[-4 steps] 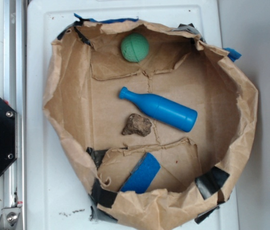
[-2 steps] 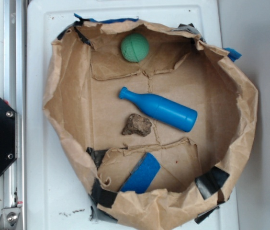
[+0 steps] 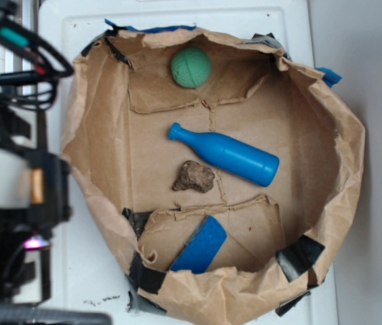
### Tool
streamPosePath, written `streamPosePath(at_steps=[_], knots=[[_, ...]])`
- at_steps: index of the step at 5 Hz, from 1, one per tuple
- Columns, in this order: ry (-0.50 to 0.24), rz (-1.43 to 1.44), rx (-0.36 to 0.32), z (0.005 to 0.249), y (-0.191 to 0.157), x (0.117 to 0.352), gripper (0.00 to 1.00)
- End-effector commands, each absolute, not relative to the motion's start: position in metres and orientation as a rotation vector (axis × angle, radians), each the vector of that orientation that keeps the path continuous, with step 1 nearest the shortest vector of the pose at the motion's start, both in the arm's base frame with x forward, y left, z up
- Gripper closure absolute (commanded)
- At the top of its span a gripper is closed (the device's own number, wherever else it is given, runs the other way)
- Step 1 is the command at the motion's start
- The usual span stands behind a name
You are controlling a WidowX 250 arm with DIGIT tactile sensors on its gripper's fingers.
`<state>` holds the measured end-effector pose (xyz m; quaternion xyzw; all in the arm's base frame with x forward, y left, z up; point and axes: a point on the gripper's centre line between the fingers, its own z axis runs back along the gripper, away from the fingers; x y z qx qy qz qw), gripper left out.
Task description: Grab the green ball.
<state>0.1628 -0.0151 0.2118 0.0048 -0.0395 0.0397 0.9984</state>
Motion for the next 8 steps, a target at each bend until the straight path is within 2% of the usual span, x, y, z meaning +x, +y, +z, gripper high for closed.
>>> streamPosePath(at_steps=[1,2,3,4,7,8], knots=[[-0.084,0.130,0.002,0.206,-0.010,0.200,0.00],[-0.071,0.154,-0.008,0.201,-0.005,0.225,0.00],[-0.087,0.179,0.005,0.196,0.001,0.260,0.00],[-0.087,0.221,0.025,0.195,0.006,0.281,0.00],[-0.087,0.221,0.025,0.195,0.006,0.281,0.00],[-0.095,0.330,0.002,0.193,0.007,0.277,0.00]])
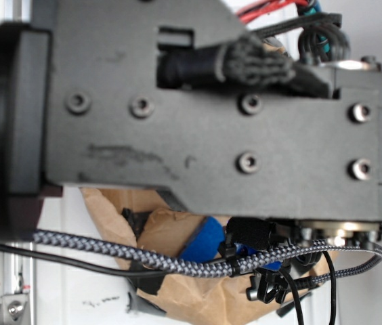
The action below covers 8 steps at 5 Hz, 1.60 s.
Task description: Grab the green ball.
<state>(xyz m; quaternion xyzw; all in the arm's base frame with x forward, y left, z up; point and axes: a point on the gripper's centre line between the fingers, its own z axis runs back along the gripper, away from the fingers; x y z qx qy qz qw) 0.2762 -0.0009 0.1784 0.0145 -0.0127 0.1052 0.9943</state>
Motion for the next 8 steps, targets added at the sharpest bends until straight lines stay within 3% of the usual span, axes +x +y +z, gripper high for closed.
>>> streamPosePath(at_steps=[1,2,3,4,5,6,8], knots=[[-0.141,0.478,0.036,0.189,0.006,0.265,0.00],[-0.119,0.582,-0.032,0.185,0.009,0.258,0.00],[-0.078,0.804,-0.007,0.181,0.015,0.260,0.00],[-0.036,0.959,0.052,0.172,0.013,0.233,0.00],[-0.058,1.161,0.119,0.170,0.011,0.232,0.00],[-0.129,1.316,0.132,0.163,0.013,0.239,0.00],[-0.129,1.316,0.132,0.163,0.013,0.239,0.00]])
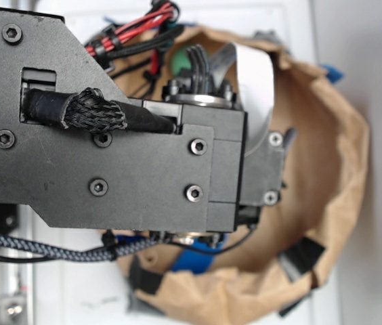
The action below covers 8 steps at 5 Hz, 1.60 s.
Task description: Grab the green ball.
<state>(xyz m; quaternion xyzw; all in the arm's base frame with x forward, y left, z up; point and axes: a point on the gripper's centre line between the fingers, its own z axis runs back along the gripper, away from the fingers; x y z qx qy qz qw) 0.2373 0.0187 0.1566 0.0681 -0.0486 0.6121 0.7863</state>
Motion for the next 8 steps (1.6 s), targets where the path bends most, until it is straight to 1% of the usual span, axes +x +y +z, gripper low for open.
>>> streamPosePath(at_steps=[1,4,5,6,7,8], knots=[[-0.129,1.316,0.132,0.163,0.013,0.239,0.00],[-0.129,1.316,0.132,0.163,0.013,0.239,0.00],[-0.116,1.366,0.147,0.153,0.020,0.208,0.00],[-0.114,1.400,0.114,0.145,0.027,0.206,0.00],[-0.112,1.433,0.144,0.131,0.034,0.206,0.00],[-0.083,1.499,0.190,0.123,0.039,0.218,0.00]])
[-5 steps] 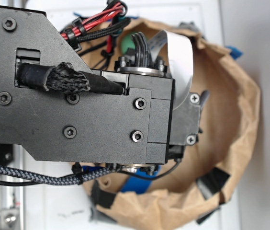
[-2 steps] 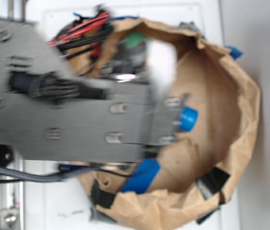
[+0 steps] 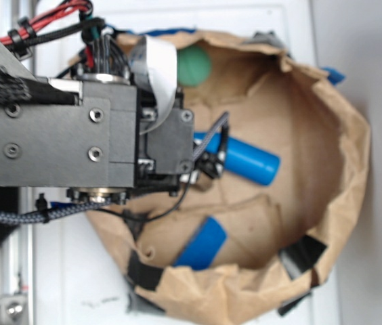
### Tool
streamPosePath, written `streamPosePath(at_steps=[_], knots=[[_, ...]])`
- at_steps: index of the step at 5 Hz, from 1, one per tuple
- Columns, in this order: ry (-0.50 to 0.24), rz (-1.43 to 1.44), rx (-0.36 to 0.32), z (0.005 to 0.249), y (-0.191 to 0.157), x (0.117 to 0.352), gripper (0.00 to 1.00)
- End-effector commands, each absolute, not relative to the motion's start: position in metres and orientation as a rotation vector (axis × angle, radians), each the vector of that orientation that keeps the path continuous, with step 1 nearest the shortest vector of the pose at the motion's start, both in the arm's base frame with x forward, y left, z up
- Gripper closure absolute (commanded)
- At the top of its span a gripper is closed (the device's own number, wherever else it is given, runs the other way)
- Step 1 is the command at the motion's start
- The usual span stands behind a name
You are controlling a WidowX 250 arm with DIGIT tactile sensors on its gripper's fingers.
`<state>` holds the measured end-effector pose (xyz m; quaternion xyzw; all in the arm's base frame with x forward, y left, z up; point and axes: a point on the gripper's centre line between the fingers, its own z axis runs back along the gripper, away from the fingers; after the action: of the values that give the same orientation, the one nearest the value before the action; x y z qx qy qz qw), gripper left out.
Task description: Grab the green ball.
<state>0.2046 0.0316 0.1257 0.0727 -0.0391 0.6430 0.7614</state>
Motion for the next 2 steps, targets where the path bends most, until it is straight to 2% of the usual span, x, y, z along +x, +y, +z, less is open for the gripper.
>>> streamPosePath(at_steps=[1,2], knots=[[-0.078,1.524,0.193,0.1231,0.0404,0.2216,0.00],[-0.065,1.538,0.191,0.1302,0.0384,0.2169,0.00]])
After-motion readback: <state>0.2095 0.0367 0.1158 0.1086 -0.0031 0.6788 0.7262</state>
